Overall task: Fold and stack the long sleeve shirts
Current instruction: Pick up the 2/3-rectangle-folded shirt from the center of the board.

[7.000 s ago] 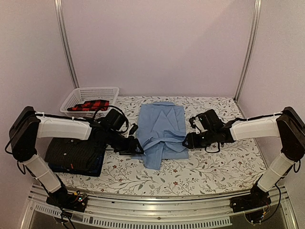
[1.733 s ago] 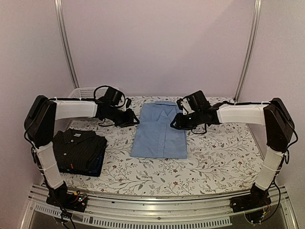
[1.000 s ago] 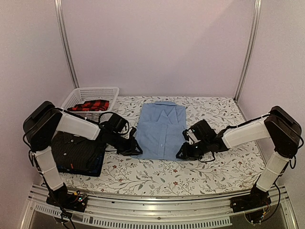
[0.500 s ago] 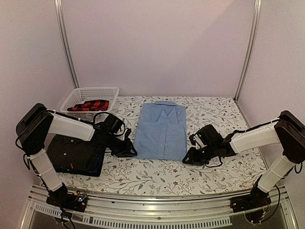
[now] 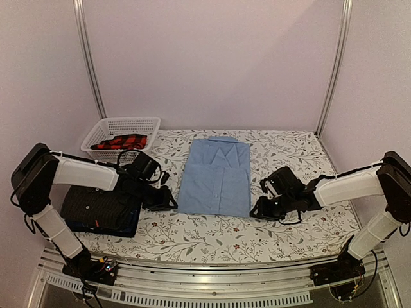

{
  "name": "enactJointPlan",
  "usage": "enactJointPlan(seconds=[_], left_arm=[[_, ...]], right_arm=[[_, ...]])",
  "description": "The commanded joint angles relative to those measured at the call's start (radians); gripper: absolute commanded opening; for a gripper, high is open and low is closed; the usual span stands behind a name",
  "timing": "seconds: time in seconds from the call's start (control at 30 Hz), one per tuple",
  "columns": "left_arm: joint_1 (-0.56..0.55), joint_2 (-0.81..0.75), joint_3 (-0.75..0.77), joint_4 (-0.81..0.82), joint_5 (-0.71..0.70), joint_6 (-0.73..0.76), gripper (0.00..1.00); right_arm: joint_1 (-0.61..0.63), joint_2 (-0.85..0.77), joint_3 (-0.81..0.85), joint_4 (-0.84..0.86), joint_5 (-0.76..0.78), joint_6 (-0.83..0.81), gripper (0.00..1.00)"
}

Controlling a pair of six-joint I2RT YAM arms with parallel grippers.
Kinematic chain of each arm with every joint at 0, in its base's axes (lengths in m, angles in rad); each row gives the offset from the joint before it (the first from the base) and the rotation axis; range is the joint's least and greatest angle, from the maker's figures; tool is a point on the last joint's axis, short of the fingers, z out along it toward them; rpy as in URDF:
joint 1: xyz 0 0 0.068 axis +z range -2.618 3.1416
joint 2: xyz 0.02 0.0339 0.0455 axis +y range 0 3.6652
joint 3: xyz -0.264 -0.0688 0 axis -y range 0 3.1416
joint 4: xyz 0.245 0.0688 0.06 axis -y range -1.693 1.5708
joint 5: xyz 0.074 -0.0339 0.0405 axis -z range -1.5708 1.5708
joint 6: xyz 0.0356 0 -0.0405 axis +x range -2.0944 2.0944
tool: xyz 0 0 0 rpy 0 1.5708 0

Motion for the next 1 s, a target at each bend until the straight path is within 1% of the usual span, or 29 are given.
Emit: enactJointPlan(seconds=[0.0,0.13,0.53,0.63,0.7,0.8,0.83,0.97], left_arm=[[0.019,-0.031,-0.012,-0.037,-0.028,0.028,0.31],[0.019,-0.023,-0.008,-0.037,-0.027,0.033,0.31],[0.022,-0.02,-0.005,-0.039,-0.023,0.037,0.31],[0.021,-0.023,-0.008,-0.04,-0.021,0.04,0.31],[0.021,-0.025,-0.01,-0.041,-0.019,0.04,0.31],[0.021,-0.029,-0.014,-0.046,-0.012,0.051,0.31],[0.022,-0.03,-0.019,-0.046,-0.009,0.052,0.31],[0.01,-0.041,-0.043,-0.027,0.026,0.057,0.31]], right_arm=[[0.001,-0.021,-0.002,0.006,0.025,0.019,0.27],[0.013,0.022,0.016,0.031,-0.009,0.018,0.26],[0.04,0.085,0.037,0.05,-0.018,0.038,0.25],[0.047,0.1,0.049,0.036,-0.016,0.039,0.21],[0.049,0.108,0.05,0.03,-0.015,0.042,0.16],[0.048,0.104,0.048,0.001,0.007,0.042,0.03],[0.048,0.097,0.046,-0.008,0.015,0.042,0.0],[0.047,0.065,0.034,-0.043,0.038,0.037,0.0]])
